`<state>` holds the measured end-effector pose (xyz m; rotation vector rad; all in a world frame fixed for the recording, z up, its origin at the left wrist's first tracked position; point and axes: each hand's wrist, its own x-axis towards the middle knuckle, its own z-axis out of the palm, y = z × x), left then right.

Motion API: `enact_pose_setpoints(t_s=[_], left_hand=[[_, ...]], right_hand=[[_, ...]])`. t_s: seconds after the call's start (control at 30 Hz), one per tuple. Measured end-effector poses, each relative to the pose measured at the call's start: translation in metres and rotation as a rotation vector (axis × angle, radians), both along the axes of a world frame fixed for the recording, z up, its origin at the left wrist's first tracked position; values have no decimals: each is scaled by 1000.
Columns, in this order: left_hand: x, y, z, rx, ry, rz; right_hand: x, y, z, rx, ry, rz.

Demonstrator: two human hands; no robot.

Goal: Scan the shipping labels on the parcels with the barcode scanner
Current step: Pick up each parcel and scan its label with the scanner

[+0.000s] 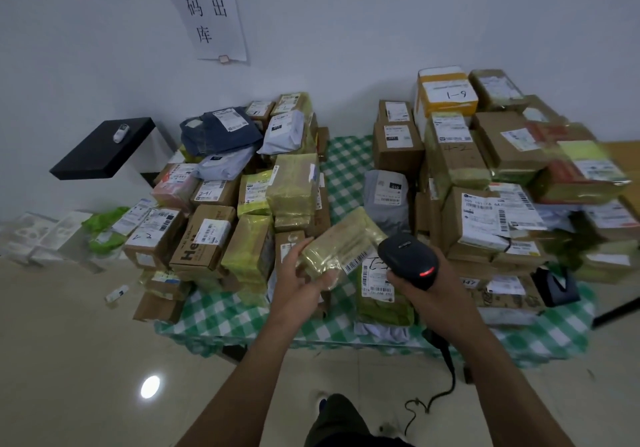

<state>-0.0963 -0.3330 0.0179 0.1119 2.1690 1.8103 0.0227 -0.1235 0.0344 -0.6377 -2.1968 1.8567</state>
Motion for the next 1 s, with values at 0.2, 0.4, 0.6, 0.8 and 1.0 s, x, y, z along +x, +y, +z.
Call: enact_pose_setpoints(t_s=[0.2, 0.4, 0.6, 0.8, 1.0], left_hand=[[-24, 14, 6, -129, 209, 48], [-33, 19, 11, -208, 309, 39], [-37, 18, 8, -218, 314, 33], [-38, 17, 8, -235, 314, 39], [-37, 19, 4, -146, 203, 64]], right_hand=[[-1, -3, 7, 116, -104, 160], [-3, 1, 10, 108, -154, 193], [1, 0, 10, 100, -156, 209], [1, -2, 8, 83, -144, 218], [-2, 6, 4, 104, -148, 207]])
